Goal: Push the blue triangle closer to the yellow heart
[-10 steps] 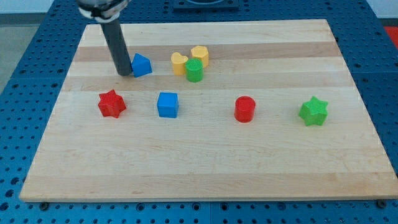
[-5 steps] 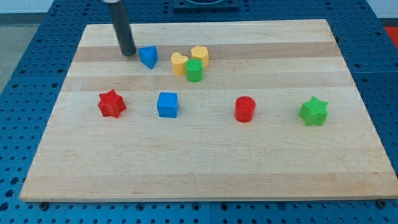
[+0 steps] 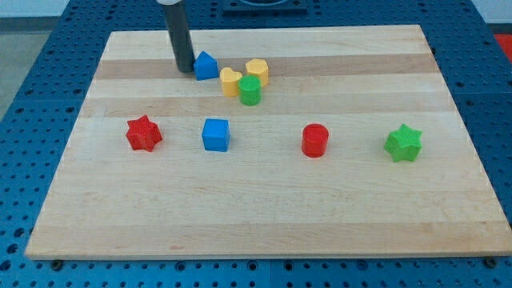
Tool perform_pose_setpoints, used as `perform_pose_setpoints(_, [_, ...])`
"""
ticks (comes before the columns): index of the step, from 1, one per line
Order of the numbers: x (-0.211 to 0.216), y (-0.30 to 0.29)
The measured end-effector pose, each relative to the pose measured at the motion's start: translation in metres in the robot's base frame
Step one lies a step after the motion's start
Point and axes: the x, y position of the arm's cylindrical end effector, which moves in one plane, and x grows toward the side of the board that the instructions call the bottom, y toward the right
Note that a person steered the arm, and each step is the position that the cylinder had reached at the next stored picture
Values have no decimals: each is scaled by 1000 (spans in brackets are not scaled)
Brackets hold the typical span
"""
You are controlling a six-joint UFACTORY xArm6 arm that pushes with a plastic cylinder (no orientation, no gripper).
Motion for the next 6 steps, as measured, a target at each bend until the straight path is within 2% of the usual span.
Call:
perform_pose_setpoints(1, [-14,-8])
perform_pose_setpoints(3, [-25,88])
perform_pose_setpoints(4, [-18,88])
perform_pose_setpoints(5, [-23,10])
perform_pose_setpoints(6, [-25,-111])
